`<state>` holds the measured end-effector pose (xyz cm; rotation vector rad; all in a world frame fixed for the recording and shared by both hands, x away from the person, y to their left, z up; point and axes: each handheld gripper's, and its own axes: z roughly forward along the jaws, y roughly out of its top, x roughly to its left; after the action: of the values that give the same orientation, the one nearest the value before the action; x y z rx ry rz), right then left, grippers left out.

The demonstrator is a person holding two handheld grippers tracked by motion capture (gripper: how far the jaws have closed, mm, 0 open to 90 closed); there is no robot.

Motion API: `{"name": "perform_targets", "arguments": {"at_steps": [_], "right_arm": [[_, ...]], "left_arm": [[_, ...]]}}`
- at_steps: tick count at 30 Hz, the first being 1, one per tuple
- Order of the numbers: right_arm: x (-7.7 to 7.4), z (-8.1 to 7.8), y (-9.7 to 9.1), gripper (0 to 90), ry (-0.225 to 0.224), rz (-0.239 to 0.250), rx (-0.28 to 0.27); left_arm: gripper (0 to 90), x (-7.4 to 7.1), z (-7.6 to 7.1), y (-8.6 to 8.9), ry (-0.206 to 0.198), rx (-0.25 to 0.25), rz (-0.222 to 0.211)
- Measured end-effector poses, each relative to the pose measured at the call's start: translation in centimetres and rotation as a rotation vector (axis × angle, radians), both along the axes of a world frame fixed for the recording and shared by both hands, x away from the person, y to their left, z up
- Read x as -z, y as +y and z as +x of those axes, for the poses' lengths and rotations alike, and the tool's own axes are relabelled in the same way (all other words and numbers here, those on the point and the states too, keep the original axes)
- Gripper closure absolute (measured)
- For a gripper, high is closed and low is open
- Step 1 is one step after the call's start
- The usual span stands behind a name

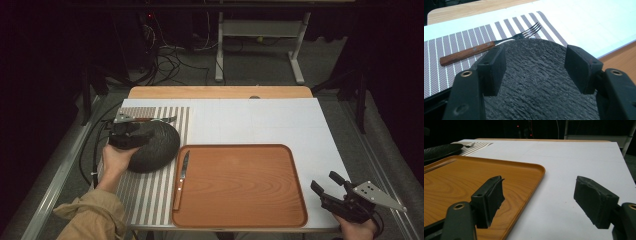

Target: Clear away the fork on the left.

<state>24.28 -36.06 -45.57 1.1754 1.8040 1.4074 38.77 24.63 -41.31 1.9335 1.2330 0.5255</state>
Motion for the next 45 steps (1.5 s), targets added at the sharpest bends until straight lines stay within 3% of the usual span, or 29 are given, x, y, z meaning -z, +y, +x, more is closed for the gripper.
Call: {"name": "perform_targets", "arguments": {"at_steps": [19,26,33,35,45], "right_arm": [[0.0,0.0,-0.3,23.9,0.011,0.007,0.051],[0.0,0.1,-0.3,23.9,0.016,0.008,0.064],[-0.1,0.0,-0.2,23.9,0.013,0.0,0.069],[-0.1,-0.1,-0.2,23.9,0.011,-0.003,0.07],[0.0,0.0,-0.2,23.8,0.021,-0.008,0.078]], "left_arm": [[32.7,-1.2,2.6,1.2,0.028,-0.011,0.013],[32.6,-1.2,4.0,1.1,0.065,-0.009,0.023],[32.6,-0.4,4.9,1.3,0.12,-0.011,0.054],[32.6,-0.5,5.2,1.5,0.153,-0.016,0.065],[32.7,-1.5,7.2,2.3,0.187,-0.039,0.129]]}}
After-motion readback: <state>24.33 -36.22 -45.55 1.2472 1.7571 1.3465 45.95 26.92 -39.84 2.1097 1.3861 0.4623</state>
